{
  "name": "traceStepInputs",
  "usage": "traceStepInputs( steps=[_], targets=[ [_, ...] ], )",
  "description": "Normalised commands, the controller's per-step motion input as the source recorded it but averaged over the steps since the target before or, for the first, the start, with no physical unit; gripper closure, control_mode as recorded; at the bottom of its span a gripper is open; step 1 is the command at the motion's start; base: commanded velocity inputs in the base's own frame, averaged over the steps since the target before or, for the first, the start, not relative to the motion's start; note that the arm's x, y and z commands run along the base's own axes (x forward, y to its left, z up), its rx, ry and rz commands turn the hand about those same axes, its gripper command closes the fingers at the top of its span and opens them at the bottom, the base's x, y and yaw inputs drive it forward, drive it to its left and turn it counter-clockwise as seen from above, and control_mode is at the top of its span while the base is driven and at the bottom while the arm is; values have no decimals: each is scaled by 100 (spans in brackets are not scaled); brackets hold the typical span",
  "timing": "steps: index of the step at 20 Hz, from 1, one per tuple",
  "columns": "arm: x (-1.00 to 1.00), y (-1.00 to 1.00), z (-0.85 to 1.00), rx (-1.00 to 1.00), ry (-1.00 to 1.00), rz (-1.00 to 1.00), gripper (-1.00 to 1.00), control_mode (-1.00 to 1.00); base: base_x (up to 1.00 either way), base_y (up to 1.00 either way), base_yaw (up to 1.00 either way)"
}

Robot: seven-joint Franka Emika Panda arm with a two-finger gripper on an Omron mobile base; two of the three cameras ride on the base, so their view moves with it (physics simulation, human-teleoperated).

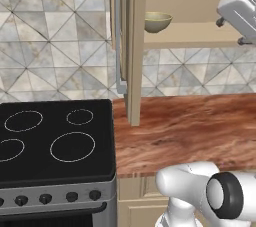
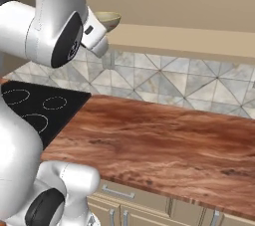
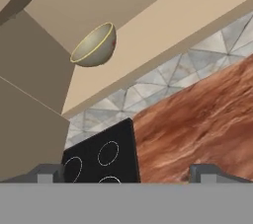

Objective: Take the smaller bowl and place it next to the appetizer plate on the dining counter , and place the larger bowl next to the plate with cooked food.

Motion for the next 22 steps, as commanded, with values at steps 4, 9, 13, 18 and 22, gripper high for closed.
traceStepInputs(
  steps=[4,9,13,18,22],
  targets=[
    [67,33,-1,0,2,-7,-100,-100,0,0,0],
    [54,28,-10,0,0,-6,-100,-100,0,0,0],
    [59,3,-1,1,0,-1,-100,-100,0,0,0],
    [55,-2,0,6,0,0,-100,-100,0,0,0],
    [39,0,-1,10,0,0,-100,-100,0,0,0]
  ],
)
